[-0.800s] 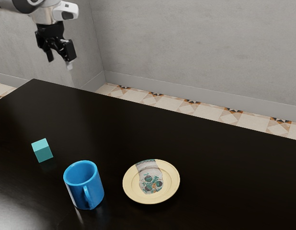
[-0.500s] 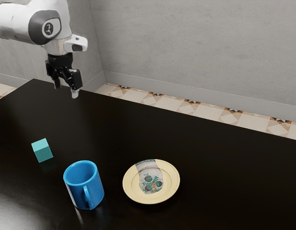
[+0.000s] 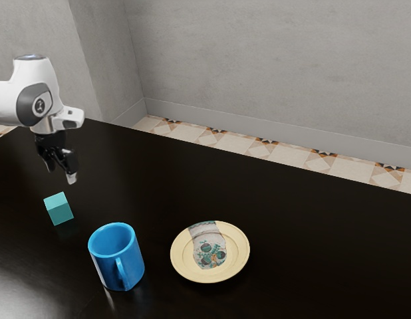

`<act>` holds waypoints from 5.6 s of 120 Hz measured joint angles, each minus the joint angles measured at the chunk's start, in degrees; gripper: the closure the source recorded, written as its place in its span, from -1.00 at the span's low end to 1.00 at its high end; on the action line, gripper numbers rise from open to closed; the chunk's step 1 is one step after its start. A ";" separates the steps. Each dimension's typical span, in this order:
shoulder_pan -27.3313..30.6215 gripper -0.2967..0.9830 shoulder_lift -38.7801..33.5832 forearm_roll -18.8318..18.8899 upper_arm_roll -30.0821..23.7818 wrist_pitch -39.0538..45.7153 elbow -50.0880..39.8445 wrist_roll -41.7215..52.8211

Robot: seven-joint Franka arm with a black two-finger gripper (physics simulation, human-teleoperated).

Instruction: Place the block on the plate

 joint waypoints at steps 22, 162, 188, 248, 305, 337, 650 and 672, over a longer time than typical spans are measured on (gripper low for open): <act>0.87 -0.54 0.17 0.99 -0.38 4.52 -3.69 5.54; 11.89 -0.54 14.95 -0.38 -4.32 16.32 0.23 25.30; 13.08 -0.54 16.72 -1.33 -5.50 17.10 0.81 26.48; 14.38 -0.15 17.41 -1.98 -6.34 17.97 0.77 27.86; 13.99 -0.09 15.69 -1.67 -6.43 18.20 0.65 28.11; 10.57 -0.07 13.94 -1.46 -6.51 18.15 0.77 28.00; -2.80 -0.07 10.93 12.11 -37.90 11.11 1.56 0.74; -3.00 -0.07 10.90 12.54 -40.42 10.52 0.47 -2.44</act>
